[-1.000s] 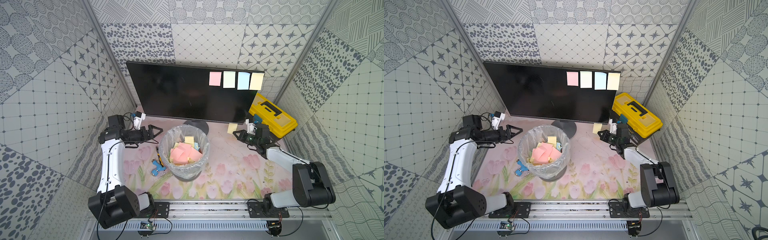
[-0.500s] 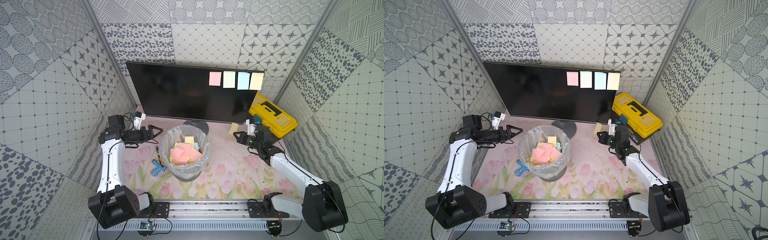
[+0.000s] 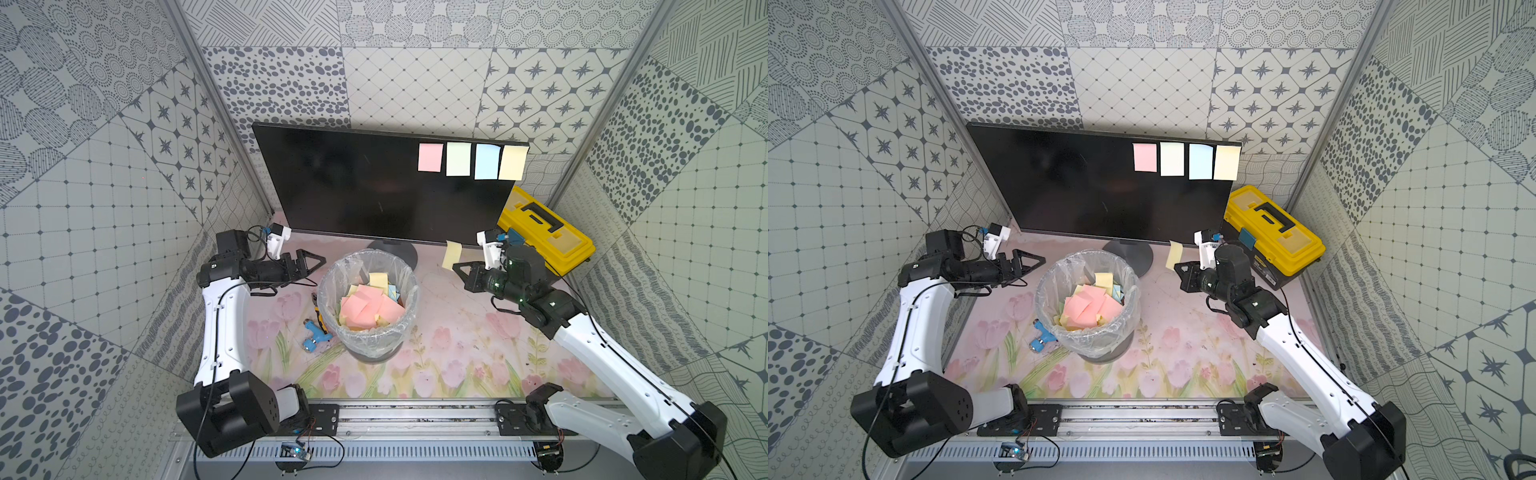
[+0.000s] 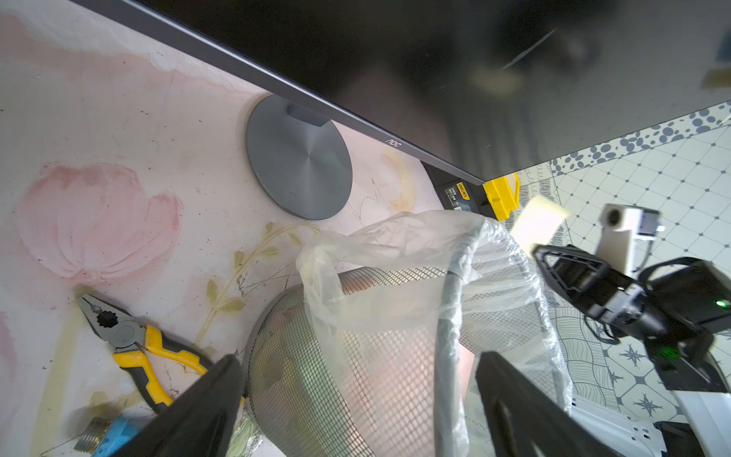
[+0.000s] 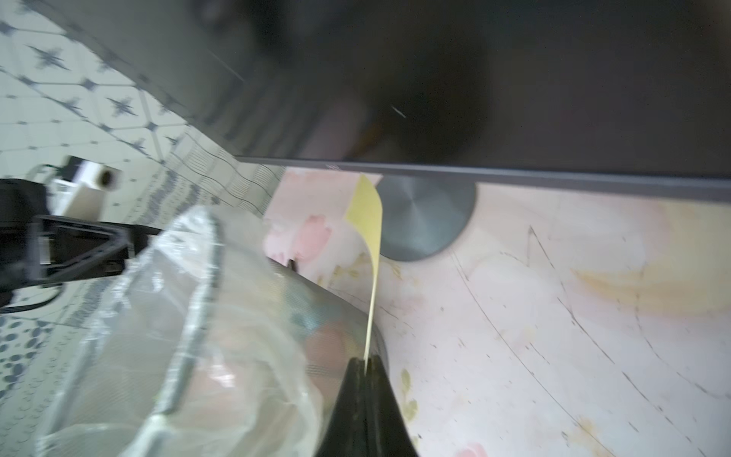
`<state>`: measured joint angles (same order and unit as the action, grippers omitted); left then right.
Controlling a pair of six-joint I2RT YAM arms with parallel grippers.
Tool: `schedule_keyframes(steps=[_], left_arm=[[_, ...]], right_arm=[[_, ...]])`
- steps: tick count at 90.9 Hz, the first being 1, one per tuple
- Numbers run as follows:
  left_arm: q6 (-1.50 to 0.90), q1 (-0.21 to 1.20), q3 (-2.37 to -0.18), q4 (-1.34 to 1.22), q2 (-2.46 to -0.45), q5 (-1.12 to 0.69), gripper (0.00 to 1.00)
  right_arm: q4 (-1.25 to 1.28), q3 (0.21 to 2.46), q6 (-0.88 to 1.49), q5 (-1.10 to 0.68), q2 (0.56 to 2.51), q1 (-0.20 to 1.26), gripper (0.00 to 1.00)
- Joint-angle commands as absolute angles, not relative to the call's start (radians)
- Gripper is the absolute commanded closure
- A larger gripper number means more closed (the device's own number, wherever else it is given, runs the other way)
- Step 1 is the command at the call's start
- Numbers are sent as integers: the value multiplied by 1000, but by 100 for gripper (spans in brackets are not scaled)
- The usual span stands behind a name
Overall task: Remove the sticky note from the monitor
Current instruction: Place the sticky note in the trash bin.
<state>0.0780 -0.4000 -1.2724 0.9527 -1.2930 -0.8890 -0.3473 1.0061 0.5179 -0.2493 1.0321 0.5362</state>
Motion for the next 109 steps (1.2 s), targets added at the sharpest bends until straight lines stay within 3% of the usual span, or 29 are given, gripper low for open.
schedule_keyframes(steps=[1,30,56,68,85,102,109], left_arm=[[75,-396,-1283,941,-1293,-918,3],[73,-396,-1297,942,-1290,-912,3],[77,-388,-1296,943,-1286,-908,4],[78,-384,-1298,939,-1285,-904,4],[79,-379,-1311,937,-1285,-899,4],[104,-375,-1379,967,-1283,-880,4],[113,-375,-1434,981,-1282,-874,4]], right_arm=[[-464,1121,484,-216,1043,636,100],[-661,1493,372,-116,1344,976,100],[-735,1625,321,-86,1509,1048,100],[-786,1680,295,-97,1560,1050,82],[-830,1731,270,-90,1606,1055,70],[-830,1754,265,-58,1596,1054,67],[-822,1772,273,-42,1578,1047,59]])
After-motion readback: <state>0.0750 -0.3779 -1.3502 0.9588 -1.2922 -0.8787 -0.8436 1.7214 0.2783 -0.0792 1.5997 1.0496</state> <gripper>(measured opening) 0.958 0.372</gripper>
